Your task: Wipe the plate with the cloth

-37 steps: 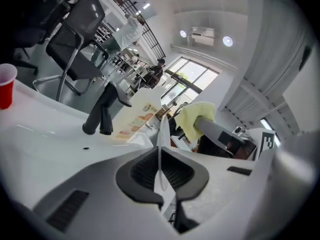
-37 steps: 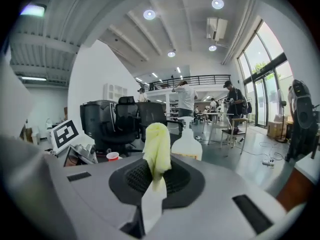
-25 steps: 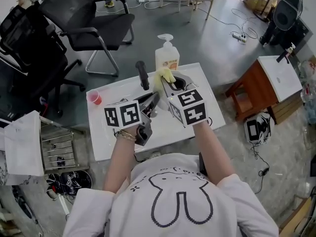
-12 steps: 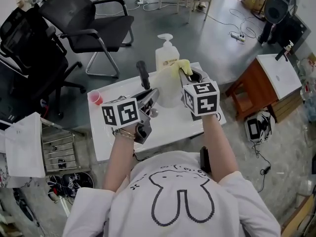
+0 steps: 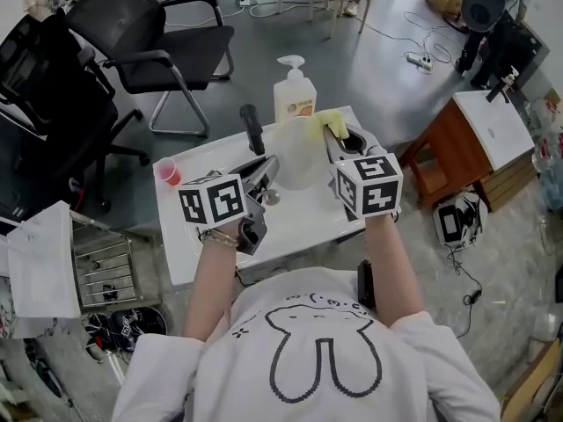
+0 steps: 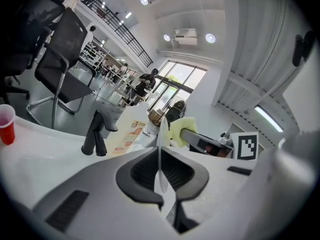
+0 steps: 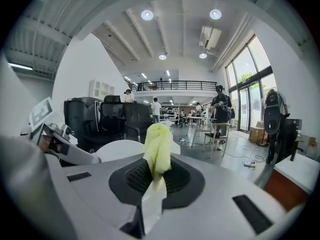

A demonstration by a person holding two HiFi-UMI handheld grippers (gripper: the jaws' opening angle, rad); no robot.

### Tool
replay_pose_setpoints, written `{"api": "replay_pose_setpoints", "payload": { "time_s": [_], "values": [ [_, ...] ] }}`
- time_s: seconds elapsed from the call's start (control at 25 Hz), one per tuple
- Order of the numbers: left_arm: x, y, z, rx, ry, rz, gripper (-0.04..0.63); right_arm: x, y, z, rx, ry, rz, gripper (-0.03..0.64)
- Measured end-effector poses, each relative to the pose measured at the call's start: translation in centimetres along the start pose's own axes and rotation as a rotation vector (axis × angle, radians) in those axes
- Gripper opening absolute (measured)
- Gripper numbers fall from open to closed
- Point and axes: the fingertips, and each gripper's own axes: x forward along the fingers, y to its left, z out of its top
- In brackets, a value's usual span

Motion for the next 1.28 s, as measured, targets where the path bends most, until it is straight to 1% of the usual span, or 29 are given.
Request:
{"api": "replay_pose_setpoints", "payload": {
  "time_s": [0.12, 0.28, 0.48, 0.56, 0.72, 0.84, 1.04, 1.28],
  "values": [
    [-0.1, 0.5, -0.2, -0.004, 0.004, 0.014, 0.018, -0.7, 2.2, 0.6, 0.002, -0.033, 0.058, 0.048],
    [0.1, 0.6, -0.4, 0.001, 0.009, 0.015, 0.018, -0.8, 5.4, 1.1, 0.001, -0.052, 0.162, 0.048],
    [0.3, 0.6, -0.4, 0.006, 0.013, 0.022, 0.018, 0.0, 9.1, 0.1, -0.040, -0.013, 0.281, 0.048],
    [0.6, 0.5, -0.3, 0.009, 0.016, 0.022, 0.018, 0.5, 9.7, -0.4, -0.054, 0.009, 0.300, 0.048],
    [0.7, 0.5, -0.4, 0.018, 0.023, 0.026, 0.018, 1.4, 9.8, -1.0, -0.082, 0.035, 0.279, 0.048],
    [0.6, 0.4, -0.3, 0.007, 0.014, 0.021, 0.018, 1.5, 9.5, -1.3, -0.107, 0.040, 0.251, 0.048],
    [0.6, -0.1, 0.2, 0.005, -0.005, 0.004, 0.018, 1.6, 6.9, -2.4, -0.102, 0.071, 0.153, 0.048],
    [0.4, -0.5, 0.4, 0.021, -0.006, -0.012, 0.018, 1.4, 3.4, -3.2, -0.037, 0.090, 0.031, 0.048]
  ]
}}
